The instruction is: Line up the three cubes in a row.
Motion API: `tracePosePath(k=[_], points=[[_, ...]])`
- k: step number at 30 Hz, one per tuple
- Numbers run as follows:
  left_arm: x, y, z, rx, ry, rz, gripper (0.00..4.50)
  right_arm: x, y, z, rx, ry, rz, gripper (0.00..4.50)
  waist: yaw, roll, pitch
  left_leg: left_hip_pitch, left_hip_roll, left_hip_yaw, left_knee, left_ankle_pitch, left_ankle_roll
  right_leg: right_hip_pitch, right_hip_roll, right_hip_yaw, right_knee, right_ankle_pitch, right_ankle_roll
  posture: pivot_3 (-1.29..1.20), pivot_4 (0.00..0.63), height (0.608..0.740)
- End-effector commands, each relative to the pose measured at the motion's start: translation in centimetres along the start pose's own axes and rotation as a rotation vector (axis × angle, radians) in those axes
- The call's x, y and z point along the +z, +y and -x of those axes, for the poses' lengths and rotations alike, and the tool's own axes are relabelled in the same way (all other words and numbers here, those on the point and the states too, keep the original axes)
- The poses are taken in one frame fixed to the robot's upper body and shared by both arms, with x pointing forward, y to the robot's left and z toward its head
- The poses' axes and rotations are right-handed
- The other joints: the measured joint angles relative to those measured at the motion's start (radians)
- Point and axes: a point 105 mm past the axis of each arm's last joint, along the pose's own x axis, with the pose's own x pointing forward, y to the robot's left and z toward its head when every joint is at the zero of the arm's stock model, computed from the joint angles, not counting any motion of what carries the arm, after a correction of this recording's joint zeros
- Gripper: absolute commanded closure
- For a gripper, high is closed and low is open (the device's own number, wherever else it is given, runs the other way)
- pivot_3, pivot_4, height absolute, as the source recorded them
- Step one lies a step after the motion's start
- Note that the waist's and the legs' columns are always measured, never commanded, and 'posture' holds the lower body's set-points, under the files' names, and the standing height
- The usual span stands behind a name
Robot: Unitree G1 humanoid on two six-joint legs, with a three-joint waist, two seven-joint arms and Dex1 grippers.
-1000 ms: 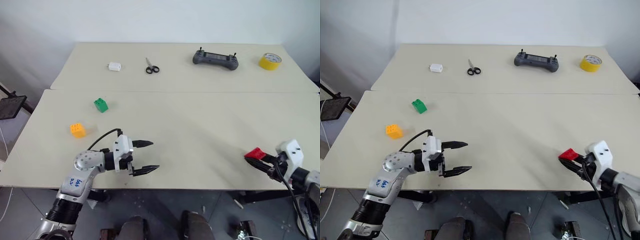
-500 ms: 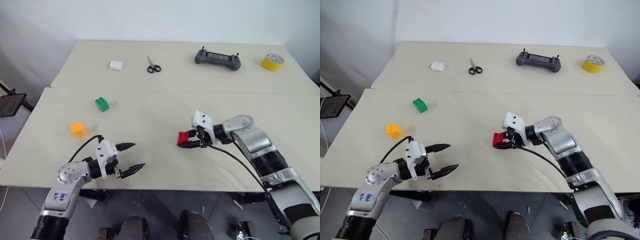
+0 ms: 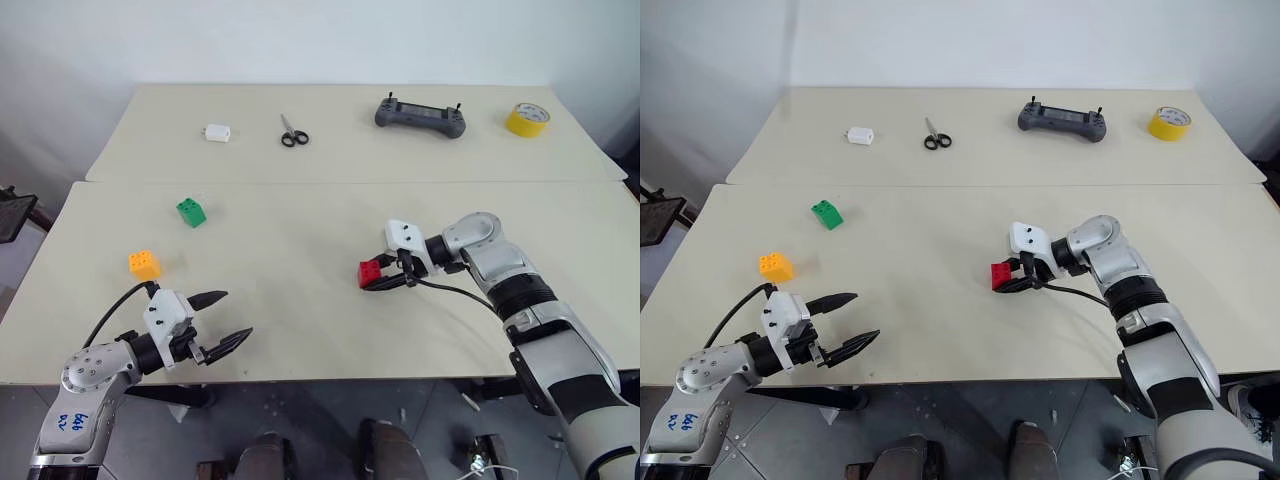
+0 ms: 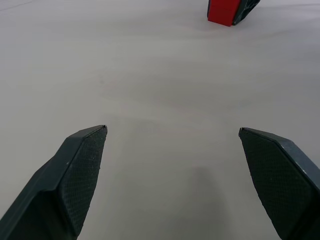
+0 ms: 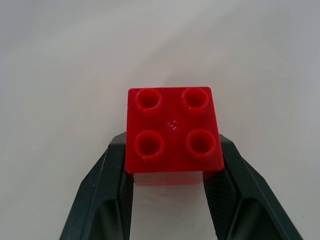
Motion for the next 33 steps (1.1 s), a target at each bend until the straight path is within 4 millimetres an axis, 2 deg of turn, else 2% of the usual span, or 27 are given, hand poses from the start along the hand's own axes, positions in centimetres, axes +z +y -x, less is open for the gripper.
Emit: tracePosePath(k=[1, 2, 5, 9, 13, 17, 19, 21, 23, 27, 33], points=[[1.3, -0.1, 0.4, 0.014, -0.042, -0.024, 0.00, -0.8, 0.1, 0.1, 0.000, 0.016, -0.006, 2.99, 0.000, 0.000, 0.000, 0.000, 0.000, 0.000, 0.000, 0.000, 0.000, 0.000, 0.000, 0.000, 0.000, 0.000, 0.000, 0.00, 0.150, 0.740], [1.3, -0.1, 0.6, 0.019, -0.043, -0.019, 0.00, -0.8, 0.1, 0.1, 0.001, 0.007, -0.013, 2.22, 0.000, 0.000, 0.000, 0.000, 0.000, 0.000, 0.000, 0.000, 0.000, 0.000, 0.000, 0.000, 0.000, 0.000, 0.000, 0.00, 0.150, 0.740], [1.3, 0.3, 1.0, 0.060, -0.057, -0.001, 0.00, -0.3, -0.2, 0.3, -0.026, -0.044, -0.019, 1.36, -0.002, 0.000, 0.000, 0.001, 0.000, 0.000, 0.000, 0.000, 0.000, 0.000, 0.000, 0.000, 0.000, 0.000, 0.000, 0.00, 0.150, 0.740], [1.1, 1.7, 3.0, 0.218, -0.086, 0.001, 0.00, 2.3, -0.3, 3.4, -0.087, -0.250, 0.085, 0.02, 0.000, 0.000, 0.000, 0.000, 0.000, 0.000, 0.000, 0.000, 0.000, 0.000, 0.000, 0.000, 0.000, 0.000, 0.000, 0.00, 0.150, 0.740], [0.4, 2.4, 5.6, 0.376, -0.113, 0.036, 0.00, 3.0, 0.4, 5.8, -0.153, -0.356, 0.109, 0.02, 0.000, 0.001, 0.001, 0.000, 0.000, 0.000, -0.001, 0.000, -0.001, 0.000, 0.000, 0.000, 0.000, 0.000, 0.000, 0.00, 0.150, 0.740], [-0.6, 2.7, 8.6, 0.540, -0.126, 0.090, 0.00, 4.2, 1.6, 7.2, -0.219, -0.531, 0.113, 0.02, 0.001, 0.001, 0.001, 0.001, 0.001, 0.000, -0.001, -0.001, -0.001, 0.000, 0.000, 0.000, -0.001, 0.000, 0.000, 0.00, 0.150, 0.740], [-1.4, 2.8, 10.7, 0.649, -0.132, 0.138, 0.00, 4.6, 2.9, 7.0, -0.241, -0.625, 0.079, 0.02, 0.002, 0.001, 0.001, 0.001, 0.001, 0.001, -0.001, -0.001, -0.001, 0.000, 0.000, 0.000, -0.001, 0.000, 0.000, 0.00, 0.150, 0.740], [-2.4, 2.8, 12.8, 0.774, -0.138, 0.197, 0.00, 4.4, 4.6, 5.8, -0.266, -0.698, 0.051, 0.02, 0.002, 0.000, 0.000, 0.001, 0.002, 0.000, -0.001, -0.001, -0.001, 0.000, 0.000, 0.000, -0.001, 0.000, 0.000, 0.00, 0.150, 0.740], [-3.0, 2.8, 13.9, 0.836, -0.144, 0.230, 0.00, 4.0, 5.5, 5.0, -0.305, -0.731, 0.029, 0.02, 0.003, 0.000, 0.000, 0.001, 0.002, 0.000, -0.001, -0.002, -0.001, 0.000, 0.000, 0.000, -0.001, 0.000, 0.000, 0.00, 0.150, 0.740], [-3.1, 3.4, 14.4, 0.871, -0.167, 0.255, 0.00, 3.0, 7.0, 3.8, -0.346, -0.717, 0.012, 0.02, 0.013, 0.000, 0.000, 0.000, 0.002, 0.001, 0.001, -0.003, 0.000, 0.000, 0.000, 0.001, -0.001, 0.000, 0.000, 0.00, 0.150, 0.740], [-1.3, 5.2, 11.6, 0.780, -0.190, 0.203, 0.00, 3.2, 7.4, 4.0, -0.387, -0.718, 0.009, 0.02, 0.019, 0.000, 0.000, 0.001, 0.002, 0.003, 0.002, -0.003, 0.001, -0.001, 0.000, 0.002, 0.000, 0.000, -0.001, 0.00, 0.150, 0.740]])
